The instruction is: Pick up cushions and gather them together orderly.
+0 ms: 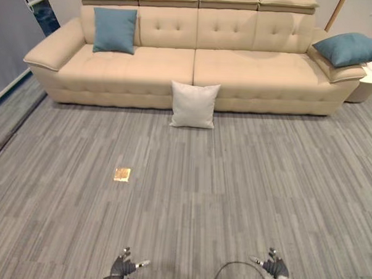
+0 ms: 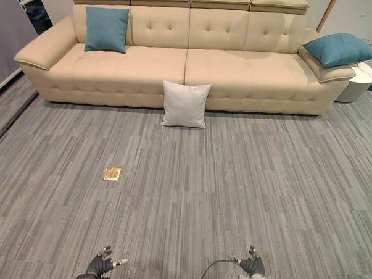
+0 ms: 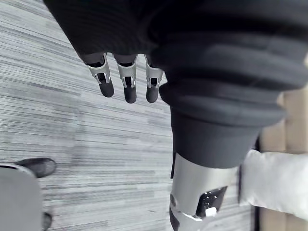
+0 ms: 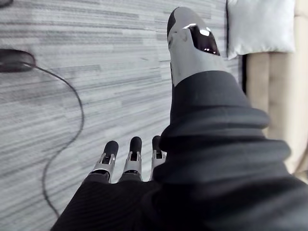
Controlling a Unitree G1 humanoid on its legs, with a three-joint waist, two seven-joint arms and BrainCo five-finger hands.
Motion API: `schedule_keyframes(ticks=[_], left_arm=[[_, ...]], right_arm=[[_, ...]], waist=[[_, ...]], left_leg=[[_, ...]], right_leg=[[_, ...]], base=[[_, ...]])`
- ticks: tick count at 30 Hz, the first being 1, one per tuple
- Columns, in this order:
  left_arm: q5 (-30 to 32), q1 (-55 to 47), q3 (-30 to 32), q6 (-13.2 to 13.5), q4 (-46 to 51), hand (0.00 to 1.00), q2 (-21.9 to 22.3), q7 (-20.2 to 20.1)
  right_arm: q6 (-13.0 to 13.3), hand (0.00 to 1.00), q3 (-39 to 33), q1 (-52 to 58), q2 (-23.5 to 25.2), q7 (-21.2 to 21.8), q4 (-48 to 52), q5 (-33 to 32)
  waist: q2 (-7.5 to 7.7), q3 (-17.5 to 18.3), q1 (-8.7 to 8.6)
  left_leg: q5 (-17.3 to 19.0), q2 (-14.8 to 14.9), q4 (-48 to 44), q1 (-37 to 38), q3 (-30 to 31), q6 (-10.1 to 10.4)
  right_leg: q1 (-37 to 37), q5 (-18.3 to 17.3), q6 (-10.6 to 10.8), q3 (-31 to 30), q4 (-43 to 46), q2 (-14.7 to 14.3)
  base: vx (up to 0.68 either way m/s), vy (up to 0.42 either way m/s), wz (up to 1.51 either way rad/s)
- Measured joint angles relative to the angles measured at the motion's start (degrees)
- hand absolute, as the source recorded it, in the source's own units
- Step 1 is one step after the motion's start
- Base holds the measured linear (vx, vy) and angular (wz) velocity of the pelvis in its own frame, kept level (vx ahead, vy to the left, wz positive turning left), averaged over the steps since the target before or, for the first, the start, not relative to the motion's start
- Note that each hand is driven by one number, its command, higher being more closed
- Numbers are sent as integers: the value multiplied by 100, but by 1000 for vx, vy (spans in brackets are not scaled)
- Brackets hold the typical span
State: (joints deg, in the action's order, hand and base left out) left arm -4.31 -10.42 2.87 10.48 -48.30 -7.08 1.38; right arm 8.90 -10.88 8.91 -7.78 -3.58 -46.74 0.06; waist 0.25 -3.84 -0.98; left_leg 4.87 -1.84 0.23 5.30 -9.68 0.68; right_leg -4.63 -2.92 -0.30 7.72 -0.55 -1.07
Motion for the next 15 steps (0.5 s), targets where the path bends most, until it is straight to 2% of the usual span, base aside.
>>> schedule_keyframes(ticks=[4, 11, 13, 15], left_arm=[[9, -122, 1, 22, 518, 0, -49, -9], [51, -213, -4, 19, 753, 0, -46, -13], [45, -203, -2, 13, 885, 0, -48, -10], [31, -196, -2, 11, 1058, 0, -49, -3]], right_arm=[[1, 0, 7, 6, -65, 45, 276, 76], [5, 0, 40, -27, -119, 122, 560, 231], [2, 0, 131, -134, -174, 113, 562, 231], [-11, 0, 197, -232, -178, 103, 674, 229]], waist=[[-99, -69, -66], [-118, -141, -110], [-108, -270, -111], [-118, -296, -89]], left_leg=[[0, -18, 107, 142, -18, 1], [22, -1, 52, 147, -146, 31], [116, 26, -136, 86, -169, 161], [279, 87, -459, -205, -248, 136]], right_leg=[[-118, -9, 17, 7, -72, 5], [-108, -84, 132, 0, 28, 12], [-79, -97, 149, -4, 133, 25], [133, -122, 180, -9, 269, 20]], base=[[40, 5, -1], [0, 0, 0], [-22, -11, -3], [-43, -16, -9]])
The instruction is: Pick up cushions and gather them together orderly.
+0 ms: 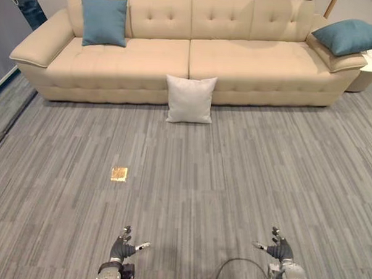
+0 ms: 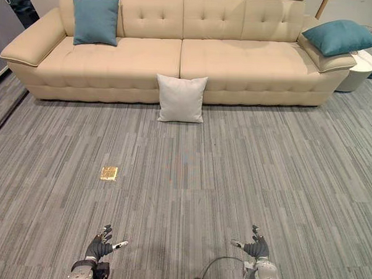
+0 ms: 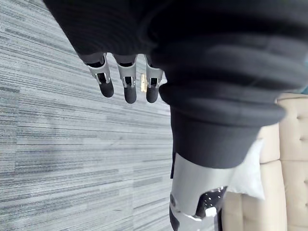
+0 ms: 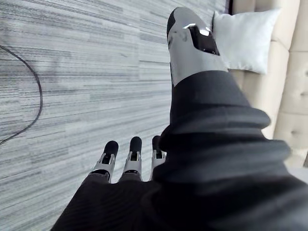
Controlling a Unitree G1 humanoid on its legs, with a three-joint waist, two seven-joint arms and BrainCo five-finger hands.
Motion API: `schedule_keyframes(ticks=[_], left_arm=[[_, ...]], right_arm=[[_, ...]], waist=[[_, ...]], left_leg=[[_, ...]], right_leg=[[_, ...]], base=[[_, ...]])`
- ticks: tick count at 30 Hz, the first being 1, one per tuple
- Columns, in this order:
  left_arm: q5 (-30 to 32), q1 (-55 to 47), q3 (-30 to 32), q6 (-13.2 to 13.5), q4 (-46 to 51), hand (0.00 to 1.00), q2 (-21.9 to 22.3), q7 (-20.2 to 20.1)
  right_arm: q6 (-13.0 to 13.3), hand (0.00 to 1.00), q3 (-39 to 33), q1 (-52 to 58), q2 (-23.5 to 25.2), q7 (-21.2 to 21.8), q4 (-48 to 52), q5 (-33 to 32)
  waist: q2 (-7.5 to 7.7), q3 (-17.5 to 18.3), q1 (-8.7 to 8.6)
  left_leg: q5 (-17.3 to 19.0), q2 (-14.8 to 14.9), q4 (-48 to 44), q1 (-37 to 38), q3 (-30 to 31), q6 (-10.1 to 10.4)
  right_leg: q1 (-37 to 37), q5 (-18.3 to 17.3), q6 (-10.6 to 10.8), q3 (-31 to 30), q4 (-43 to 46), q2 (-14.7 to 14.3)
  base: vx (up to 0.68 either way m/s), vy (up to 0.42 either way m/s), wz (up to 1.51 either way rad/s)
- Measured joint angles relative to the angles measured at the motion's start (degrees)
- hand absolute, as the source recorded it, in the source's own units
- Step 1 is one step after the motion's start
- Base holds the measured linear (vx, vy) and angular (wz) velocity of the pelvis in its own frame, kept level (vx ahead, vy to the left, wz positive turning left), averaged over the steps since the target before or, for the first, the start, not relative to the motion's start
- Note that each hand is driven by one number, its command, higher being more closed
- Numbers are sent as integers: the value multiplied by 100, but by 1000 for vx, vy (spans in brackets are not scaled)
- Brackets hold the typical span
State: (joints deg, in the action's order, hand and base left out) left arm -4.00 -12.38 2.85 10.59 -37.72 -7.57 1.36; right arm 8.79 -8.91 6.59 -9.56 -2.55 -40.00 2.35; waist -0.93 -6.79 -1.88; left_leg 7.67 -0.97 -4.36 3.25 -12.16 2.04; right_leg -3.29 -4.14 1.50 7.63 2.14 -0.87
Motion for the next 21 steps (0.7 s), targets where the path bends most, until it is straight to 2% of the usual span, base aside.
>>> schedule_keyframes(ticks=[2, 3, 4, 5, 6, 8, 9, 10, 12, 14, 16, 17, 18, 19, 20, 21], left_arm=[[-11, -1, 0, -1, 156, 0, 0, 14], [-16, 13, -1, -2, 179, 0, 0, 18], [-43, 16, -6, -9, 201, 0, -3, 20], [-46, 17, -15, -13, 228, 0, -2, 20], [-62, 9, -19, -14, 319, 0, -19, 31], [-81, 26, -62, -15, 354, 0, -120, 53], [-92, 32, -116, -29, 353, 0, -229, 113], [-93, 32, -116, -29, 353, 0, -276, 155], [-100, 141, -119, -30, 353, 0, -331, 193], [-145, 388, -139, -23, 354, 0, -313, 250], [-189, 646, -245, -7, 350, 0, -348, 265], [-191, 678, -244, 1, 351, 0, -347, 273], [-191, 674, -251, -3, 330, 0, -334, 287], [-189, 694, -258, -4, 315, 0, -271, 278], [-187, 706, -272, -1, 313, 0, -273, 268], [-189, 709, -270, 2, 302, 0, -232, 267]], right_arm=[[-1, 0, 41, -110, -9, -30, 94, -2], [-12, 0, 65, -198, -8, -60, 93, -6], [-14, 0, 114, -267, 2, -99, 92, -8], [-14, 0, 118, -270, 2, -103, 92, -10], [-16, 0, 177, -273, 0, -116, 91, -21], [-19, 0, 290, -280, 16, -115, 92, -25], [-27, 0, 377, -265, 25, -112, 92, -32], [-26, 0, 433, -261, 11, -113, 94, -71], [-25, 0, 441, -290, 0, -114, 105, -74], [-24, 0, 444, -366, -93, -118, 105, -77], [-20, 0, 449, -436, -195, -130, 128, -131], [-21, 0, 452, -432, -204, -131, 161, -141], [-26, 0, 472, -369, -218, -137, 335, -163], [-23, 0, 468, -419, -232, -150, 386, -172], [-23, 0, 483, -464, -206, -156, 409, -172], [-22, 0, 544, -474, -199, -140, 487, -166]], waist=[[-30, -73, 13], [-54, -103, 31], [-41, -130, 58], [-41, -142, 75], [-26, -167, 107], [31, -270, 109], [100, -333, 79], [58, -382, 44], [48, -416, -12], [-91, -573, -64], [-172, -696, -138], [-62, -666, -179], [-17, -680, -233], [-135, -729, -248], [-131, -737, -242], [-134, -737, -245]], left_leg=[[282, 70, -293, -260, -223, -172], [421, 104, -424, -348, -307, -342], [597, 103, -596, -432, -390, -383], [681, 101, -675, -445, -410, -421], [828, 78, -749, -412, -470, -471], [929, 7, -814, -291, -457, -515], [1007, -49, -814, -126, -412, -525], [1078, -38, -812, 18, -346, -524], [1157, 25, -755, 197, -228, -497], [1181, 264, -615, 438, -72, -471], [1106, 483, -243, 805, 139, -157], [1124, 501, -192, 904, 180, -30], [1217, 568, -186, 1116, 300, 170], [1208, 788, -422, 1131, 349, 410], [1088, 851, -677, 1053, 346, 620], [758, 978, -1512, 715, 328, 879]], right_leg=[[308, -241, -24, -21, 351, 0], [509, -434, -19, -27, 689, 9], [878, -746, 167, -50, 1442, 106], [1043, -850, 286, -35, 1812, 153], [1432, -959, 355, 36, 2666, 272], [1946, -1010, 349, 146, 3861, 506], [2167, -1135, 248, 288, 4378, 700], [2314, -1276, 227, 430, 4382, 797], [2593, -1309, 196, 654, 3994, 882], [2790, -1087, 153, 867, 3102, 810], [3033, -109, 164, 963, 1590, 678], [3045, 144, 192, 940, 1303, 698], [3079, 925, -46, 824, 1316, 737], [3220, 781, -433, 922, 1963, 704], [3247, 532, -469, 953, 2227, 719], [3152, 162, -527, 1009, 2465, 688]], base=[[-31, -1, -14], [-49, 27, -24], [-46, 37, -19], [-10, 73, -27], [19, 67, -19], [105, 66, -4], [209, 46, 13], [217, 26, 12], [317, -16, 30], [426, -94, 52], [544, -158, 58], [618, -230, 67], [636, -269, 47], [633, -279, 38], [735, -383, 19], [617, -352, 15]])
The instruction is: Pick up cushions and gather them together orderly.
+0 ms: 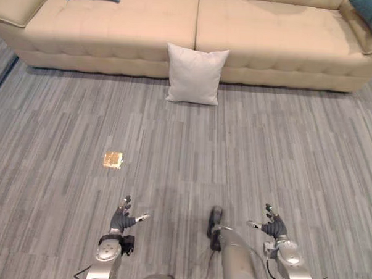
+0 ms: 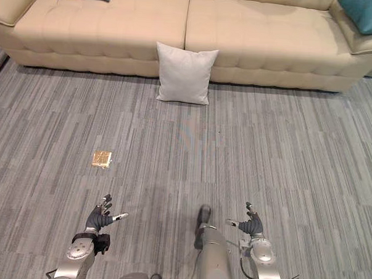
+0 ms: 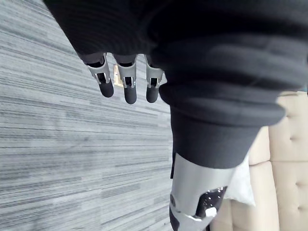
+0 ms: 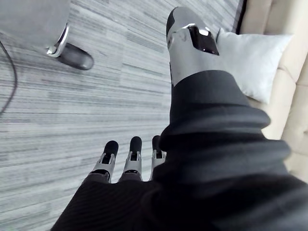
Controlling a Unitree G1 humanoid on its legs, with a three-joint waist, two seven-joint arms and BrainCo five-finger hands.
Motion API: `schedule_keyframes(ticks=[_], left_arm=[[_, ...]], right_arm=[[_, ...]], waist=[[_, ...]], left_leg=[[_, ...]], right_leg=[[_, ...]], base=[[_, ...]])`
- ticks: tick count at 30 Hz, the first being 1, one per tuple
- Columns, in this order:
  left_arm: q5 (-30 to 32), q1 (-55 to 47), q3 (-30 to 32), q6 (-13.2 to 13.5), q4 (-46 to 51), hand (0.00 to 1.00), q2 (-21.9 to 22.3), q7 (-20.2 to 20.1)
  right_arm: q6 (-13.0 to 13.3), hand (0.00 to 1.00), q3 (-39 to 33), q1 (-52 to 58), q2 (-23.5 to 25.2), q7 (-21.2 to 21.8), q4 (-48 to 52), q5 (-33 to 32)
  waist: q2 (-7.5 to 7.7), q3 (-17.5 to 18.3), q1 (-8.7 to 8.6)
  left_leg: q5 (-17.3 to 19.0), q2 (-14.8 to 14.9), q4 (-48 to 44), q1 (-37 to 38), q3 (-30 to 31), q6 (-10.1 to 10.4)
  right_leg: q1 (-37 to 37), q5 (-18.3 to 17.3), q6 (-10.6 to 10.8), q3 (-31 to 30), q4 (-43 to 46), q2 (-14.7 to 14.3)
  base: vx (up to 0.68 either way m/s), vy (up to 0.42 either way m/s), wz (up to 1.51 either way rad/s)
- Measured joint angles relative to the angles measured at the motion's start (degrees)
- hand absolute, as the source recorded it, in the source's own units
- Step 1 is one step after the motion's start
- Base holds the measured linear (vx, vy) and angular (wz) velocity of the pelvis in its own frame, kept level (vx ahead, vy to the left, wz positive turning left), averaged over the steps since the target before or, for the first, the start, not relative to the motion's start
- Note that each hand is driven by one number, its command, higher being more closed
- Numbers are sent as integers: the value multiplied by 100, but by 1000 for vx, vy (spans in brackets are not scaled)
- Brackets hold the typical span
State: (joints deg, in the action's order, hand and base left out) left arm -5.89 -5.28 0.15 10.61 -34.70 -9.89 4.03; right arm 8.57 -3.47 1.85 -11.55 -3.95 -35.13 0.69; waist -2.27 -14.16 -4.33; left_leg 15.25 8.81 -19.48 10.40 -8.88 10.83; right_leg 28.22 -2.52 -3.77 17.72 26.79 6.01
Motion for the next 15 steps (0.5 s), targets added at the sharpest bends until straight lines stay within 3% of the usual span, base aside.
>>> schedule_keyframes(ticks=[2, 3, 5, 7, 8, 9, 11, 12, 13, 14, 15], left_arm=[[-7, -43, 7, 2, -92, 0, 60, -6], [-16, -69, 16, 10, -173, 0, 71, -15], [-33, -75, 26, 4, -241, 0, 87, -16], [-73, -105, 46, 11, -239, 0, 78, -16], [-74, -141, 63, 11, -226, 0, 74, -16], [-73, -181, 75, 11, -194, 0, 75, -17], [-73, -256, 152, 3, -194, 0, 93, -17], [-74, -281, 176, 3, -193, 0, 134, -13], [-74, -285, 177, 2, -204, 0, 186, -5], [-74, -303, 186, 1, -251, 0, 184, -5], [-75, -287, 238, -1, -285, 0, 178, -2]], right_arm=[[11, 0, 163, -30, -21, 19, 24, 1], [20, 0, 264, -76, -4, 14, 22, -5], [107, 0, 342, -142, -8, 10, 11, -11], [132, 0, 349, -246, -18, -33, -2, -14], [138, 0, 354, -292, -27, -62, -11, -14], [157, 0, 349, -359, -28, -87, -43, -14], [162, 0, 341, -504, -7, -106, -236, -14], [168, 0, 301, -498, -25, -121, -270, -8], [168, 0, 271, -366, -77, -145, -329, -7], [163, 0, 277, -310, -69, -156, -413, -8], [138, 0, 290, -210, -6, -164, -467, -8]], waist=[[-32, -26, 60], [-34, -73, 92], [63, -132, 252], [130, -191, 348], [147, -198, 420], [148, -209, 533], [195, -268, 589], [164, -250, 619], [35, -207, 652], [51, -195, 668], [193, -103, 673]], left_leg=[[-822, 458, -2043, -805, -99, 40], [-650, 754, -3345, -1353, -188, -217], [-476, 814, -4117, -1974, -429, -488], [-329, 741, -3806, -2512, -817, -729], [-293, 630, -3168, -2831, -1005, -786], [-286, 564, -2588, -3041, -1092, -797], [-441, 299, -1097, -3264, -1008, -637], [-730, 129, 137, -3235, -885, -420], [-1068, 134, 843, -3236, -820, -452], [-1450, 108, 680, -3213, -761, -676], [-1701, -18, 495, -3197, -746, -953]], right_leg=[[-606, -307, -55, 80, -291, -220], [-1145, -352, -89, 77, -677, -450], [-1844, -359, -105, -101, -1231, -590], [-2458, -364, -110, -308, -1826, -642], [-2737, -363, -95, -459, -2083, -643], [-2911, -385, -53, -627, -2214, -643], [-3271, -494, 115, -864, -2397, -534], [-3532, -590, 260, -919, -2558, -473], [-3902, -818, 471, -1013, -2732, -505], [-4058, -925, 557, -1034, -2730, -459], [-4161, -1074, 665, -998, -2656, -297]], base=[[698, -383, 5], [613, -296, -15], [560, -196, -38], [525, -112, -45], [491, -28, -66], [597, 17, -99], [516, 85, -82], [671, 253, -68], [683, 299, -62], [591, 298, -39], [496, 214, -9]])
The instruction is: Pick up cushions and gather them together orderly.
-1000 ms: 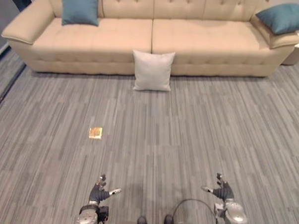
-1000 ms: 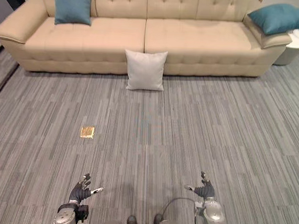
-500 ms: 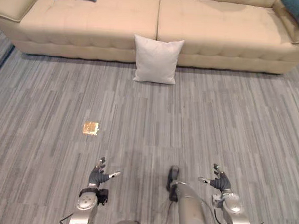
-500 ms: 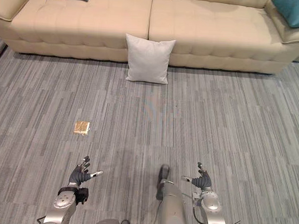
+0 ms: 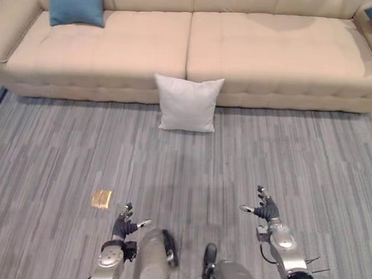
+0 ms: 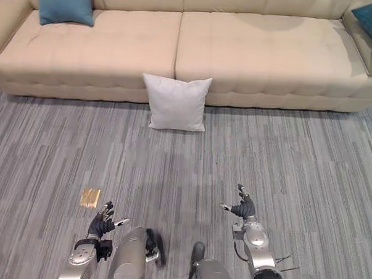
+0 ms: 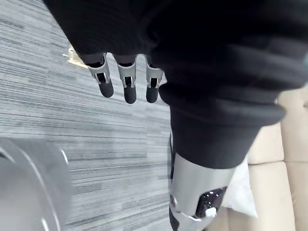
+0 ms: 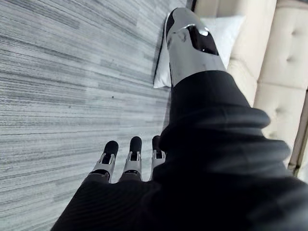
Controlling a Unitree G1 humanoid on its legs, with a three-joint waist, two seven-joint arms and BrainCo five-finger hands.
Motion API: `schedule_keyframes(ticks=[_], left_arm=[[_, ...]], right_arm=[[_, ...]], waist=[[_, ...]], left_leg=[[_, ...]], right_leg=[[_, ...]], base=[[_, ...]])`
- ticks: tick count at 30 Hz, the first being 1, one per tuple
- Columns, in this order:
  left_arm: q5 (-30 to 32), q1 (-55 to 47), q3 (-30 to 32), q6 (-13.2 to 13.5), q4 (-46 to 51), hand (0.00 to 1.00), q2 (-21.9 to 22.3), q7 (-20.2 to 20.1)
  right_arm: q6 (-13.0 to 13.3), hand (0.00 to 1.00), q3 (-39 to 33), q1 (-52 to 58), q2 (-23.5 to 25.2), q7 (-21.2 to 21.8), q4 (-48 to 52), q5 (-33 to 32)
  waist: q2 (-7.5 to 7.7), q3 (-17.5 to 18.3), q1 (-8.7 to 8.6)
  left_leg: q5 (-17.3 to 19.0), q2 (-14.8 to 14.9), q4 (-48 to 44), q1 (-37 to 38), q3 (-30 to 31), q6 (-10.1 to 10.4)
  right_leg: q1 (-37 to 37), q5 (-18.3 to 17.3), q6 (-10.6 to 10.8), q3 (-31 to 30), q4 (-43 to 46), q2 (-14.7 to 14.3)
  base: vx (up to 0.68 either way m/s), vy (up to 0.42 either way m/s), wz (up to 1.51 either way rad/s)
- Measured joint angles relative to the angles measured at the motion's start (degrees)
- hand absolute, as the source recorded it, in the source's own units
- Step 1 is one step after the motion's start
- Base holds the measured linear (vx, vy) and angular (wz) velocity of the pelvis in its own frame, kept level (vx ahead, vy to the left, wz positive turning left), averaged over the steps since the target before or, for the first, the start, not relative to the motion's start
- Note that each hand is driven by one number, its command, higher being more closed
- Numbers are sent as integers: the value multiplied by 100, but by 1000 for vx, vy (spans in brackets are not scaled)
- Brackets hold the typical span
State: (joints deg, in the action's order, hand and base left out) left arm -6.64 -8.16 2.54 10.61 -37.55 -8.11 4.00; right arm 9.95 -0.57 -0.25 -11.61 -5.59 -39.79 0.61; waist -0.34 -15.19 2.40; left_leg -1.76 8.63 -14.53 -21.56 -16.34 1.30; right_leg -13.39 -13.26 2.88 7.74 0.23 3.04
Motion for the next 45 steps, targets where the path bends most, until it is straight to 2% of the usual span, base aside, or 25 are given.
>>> schedule_keyframes(ticks=[1, 3, 4, 5, 6, 7, 10, 11, 13, 14, 15, 16, 17, 19, 20, 21, 23, 26, 28, 30, 32, 38, 40, 42, 45], left_arm=[[4, 32, 32, -2, -4, 0, 25, 0], [9, 55, 14, -6, -36, 0, 111, -15], [16, 55, -7, -12, -135, 0, 96, -17], [16, 62, -20, -25, -177, 0, 69, -16], [17, 80, -51, -39, -242, 0, 31, -10], [21, 41, -82, -39, -259, 0, -4, 11], [9, 77, -197, -34, -311, 0, -93, 17], [9, 178, -224, -22, -321, 0, -117, 9], [12, 341, -238, -17, -363, 0, -162, 6], [12, 367, -246, -7, -354, 0, -178, 3], [20, 322, -251, -7, -364, 0, -196, -1], [22, 286, -252, -13, -390, 0, -200, -1], [62, 294, -241, -34, -555, 0, -93, -18], [123, 285, -239, -24, -594, 0, -88, -20], [138, 306, -226, -26, -674, 0, -77, -20], [143, 290, -223, -26, -734, 0, -47, -21], [143, 276, -222, -25, -768, 0, 81, -22], [142, 257, -219, -18, -738, 0, 140, -22], [130, 174, -225, -19, -760, 0, 142, -24], [130, 224, -218, -21, -840, 0, 142, -26], [134, 280, -220, -16, -853, 0, 103, -28], [167, 395, -171, -16, -848, 0, -202, -14], [86, 642, -138, -14, -786, 0, -338, 30], [-83, 1147, -5, 33, -683, 0, -461, 132], [-587, 1772, 51, 139, -618, 0, -571, 288]], right_arm=[[0, 0, -9, 135, 55, 6, 5, 0], [-8, 0, -91, 238, 98, 27, -54, 0], [-12, 0, -192, 324, 194, 32, -70, -1], [-12, 0, -189, 355, 231, 33, -97, -1], [-29, 0, -171, 352, 263, 54, -240, 4], [-41, 0, -130, 353, 293, 66, -305, 8], [-12, 0, -16, 332, 289, 76, -258, 18], [-15, 0, -2, 337, 278, 80, -260, 29], [-18, 0, -6, 321, 242, 80, -208, 50], [-17, 0, -11, 418, 215, 79, -146, 50], [-28, 0, -7, 552, 220, 80, -148, 54], [-41, 0, -9, 632, 225, 80, -157, 54], [-96, 0, -36, 559, 161, 80, -180, 53], [-91, 0, -127, 533, 160, 88, -9, 53], [-98, 0, -125, 477, 141, 86, 7, 49], [-104, 0, -130, 475, 149, 76, 20, 32], [-86, 0, -184, 498, 135, 72, 28, -18], [-3, 0, -203, 379, 76, 54, 29, -18], [-15, 0, -212, 416, 65, 51, 14, -4], [-39, 0, -258, 473, 61, 51, -13, -1], [-32, 0, -261, 592, 73, 51, 15, 11], [-26, 0, -115, 311, 76, 44, -96, 176], [-22, 0, -117, -70, 30, -15, -304, 172], [-16, 0, -139, -679, -88, -132, -450, 154], [-17, 0, -186, -1126, -182, -325, -424, -57]], waist=[[190, 119, -33], [233, 143, -86], [256, 144, -174], [276, 141, -200], [275, 130, -245], [254, 122, -250], [76, 80, -383], [23, 100, -470], [33, 109, -494], [95, 120, -524], [246, 153, -519], [307, 195, -551], [76, 251, -512], [23, 258, -589], [-21, 237, -580], [-40, 223, -533], [-2, 236, -445], [-21, 238, -313], [-197, 238, -323], [-285, 229, -325], [-187, 249, -374], [-105, 169, -332], [-109, -50, -337], [-112, -565, -305], [-90, -918, -300]], left_leg=[[104, -184, -328, -84, -1, -230], [656, -393, -847, -14, 6, -463], [952, -530, -943, 250, 58, -531], [1102, -615, -940, 437, 62, -570], [1364, -751, -912, 853, 109, -648], [1528, -838, -684, 1421, 131, -672], [1561, -842, -97, 2366, 316, -676], [1558, -769, 49, 2593, 378, -671], [1563, -736, 234, 2887, 452, -532], [1682, -741, 375, 3169, 518, -235], [1920, -817, 410, 3483, 546, 126], [2007, -829, 384, 3626, 600, 232], [1974, -532, 106, 3603, 642, 419], [1679, -288, -1079, 3126, 710, 771], [1228, 24, -2326, 2626, 680, 960], [1360, 346, -3240, 2294, 501, 816], [1629, 441, -3432, 1960, 301, 552], [1677, 299, -2076, 1506, 300, 479], [1378, 286, -739, 1500, 546, 580], [1027, 320, -389, 1600, 485, 399], [1029, 179, -149, 1743, 319, 378], [1110, 46, -316, 1506, -181, 232], [1166, 120, -689, 1171, -174, 156], [1252, 252, -1376, 675, -112, 76], [1629, 364, -2403, -248, -81, -35]], right_leg=[[46, -148, 161, 33, 345, 261], [406, -219, 293, 70, 1683, 557], [910, 40, 690, 47, 3207, 824], [1224, 197, 903, -43, 4091, 973], [1749, 116, 766, -169, 5390, 1066], [2130, -83, 512, -146, 5941, 1040], [2704, -370, 46, 307, 5198, 733], [2991, -396, -58, 644, 4243, 565], [3330, 76, -156, 789, 2669, 384], [3358, 797, -160, 789, 1480, 269], [3349, 1739, -389, 729, 987, 244], [3333, 2387, -682, 591, 1112, 251], [3412, 2035, -817, 687, 1619, 164], [3303, 1515, -844, 811, 1869, 90], [2963, 1374, -878, 798, 1656, -66], [2473, 1377, -891, 796, 1305, -263], [1893, 1364, -901, 736, 916, -329], [1662, 1356, -842, 320, 642, -379], [1599, 1259, -686, 65, 657, -523], [1557, 1178, -550, -172, 680, -590], [1581, 1111, -404, -299, 678, -433], [2140, 1004, -166, -709, 993, -260], [2512, 969, -115, -687, 1392, -262], [3036, 887, -50, -590, 2084, -244], [4081, 419, -100, -446, 3354, -90]], base=[[506, 197, 1], [638, 268, 22], [631, 285, 40], [765, 280, 47], [773, 214, 32], [773, 186, 23], [570, 70, 42], [599, -1, 72], [616, -37, 77], [652, -107, 78], [664, -132, 79], [680, -158, 42], [750, -230, 29], [641, -237, 16], [536, -202, -5], [526, -176, -21], [471, -114, -32], [345, -17, -74], [268, 88, -77], [191, 155, -62], [173, 192, -34], [82, 115, -35], [-34, 27, -16], [-135, 21, -7], [-206, 39, 11]])
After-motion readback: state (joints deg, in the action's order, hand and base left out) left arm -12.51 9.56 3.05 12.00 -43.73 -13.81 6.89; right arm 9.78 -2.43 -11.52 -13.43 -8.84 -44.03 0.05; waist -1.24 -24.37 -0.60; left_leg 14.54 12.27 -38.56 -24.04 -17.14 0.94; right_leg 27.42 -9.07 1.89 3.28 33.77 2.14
